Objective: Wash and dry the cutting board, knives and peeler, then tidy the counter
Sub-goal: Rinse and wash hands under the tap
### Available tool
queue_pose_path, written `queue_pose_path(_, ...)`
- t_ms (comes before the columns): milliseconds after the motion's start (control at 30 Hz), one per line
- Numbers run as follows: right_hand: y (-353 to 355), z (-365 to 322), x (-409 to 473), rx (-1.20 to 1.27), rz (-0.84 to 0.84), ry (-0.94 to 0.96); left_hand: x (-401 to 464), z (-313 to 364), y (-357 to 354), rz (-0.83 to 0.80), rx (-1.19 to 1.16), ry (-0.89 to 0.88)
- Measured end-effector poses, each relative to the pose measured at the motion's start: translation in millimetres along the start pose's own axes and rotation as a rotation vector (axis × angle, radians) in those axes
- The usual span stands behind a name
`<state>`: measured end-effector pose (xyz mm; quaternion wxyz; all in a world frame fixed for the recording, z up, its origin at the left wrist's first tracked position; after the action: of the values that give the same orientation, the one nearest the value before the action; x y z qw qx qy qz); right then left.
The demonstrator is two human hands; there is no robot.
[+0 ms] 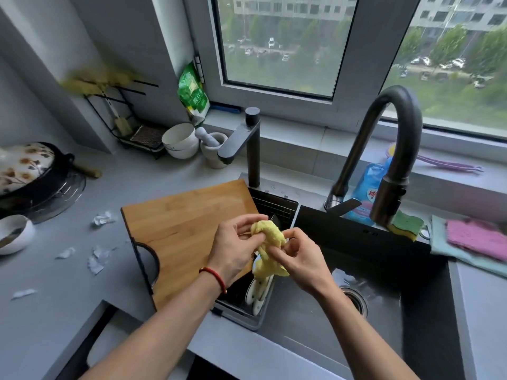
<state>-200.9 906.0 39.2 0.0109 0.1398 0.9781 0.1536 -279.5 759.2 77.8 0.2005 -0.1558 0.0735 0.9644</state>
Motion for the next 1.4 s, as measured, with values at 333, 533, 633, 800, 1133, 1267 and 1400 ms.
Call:
queue_pose_path(333,-5.1,-2.4,-10.3,0.068,-0.051,-0.054,-3.2,11.6,4.1,0.211,0.046,-0.012)
queue_pose_path(533,51.1,3.7,-2.8,0.221,0.078,-0.135,-1.8,22.7,27.6,0.151,0.166,-0.036)
queue_pose_path(633,63.3,15.6,-5.7,0.212,0.054,-0.199,2.3,20.2,38.3,0.080,-0.013,0.043)
queue_pose_path(800,62.5,26.2,-14.2,0.941,0.034,-0.298,5.0,23.4,45.9,0.088,-0.259,0.092)
queue_pose_path(1133,18.8,37.7,-22.3,0.950,0.123,-0.322,3.2,20.0,31.2,0.147,-0.194,0.080)
queue_pose_path(1267,-17.1,6.0,-7.8,0.662,0.063,-0.299,3.6,-7.2,49.0,0.252,-0.104,0.186)
queue_pose_path(1400,-37.7,-42.7,13.4,-0.329,-0.354,0.025,-4.6,-17.9,74.8,0.272,-0.094,0.214)
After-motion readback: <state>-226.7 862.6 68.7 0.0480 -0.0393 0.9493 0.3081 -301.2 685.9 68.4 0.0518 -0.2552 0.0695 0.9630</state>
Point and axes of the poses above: each hand's wrist, its own x-axis towards the middle knuckle, its own y-axis out of the back of the hand, z = x × y, the point moved 9 cm from there along x, towards the middle knuckle, and after that the axes turned 9 degrees about y, right-handed, at the moved point
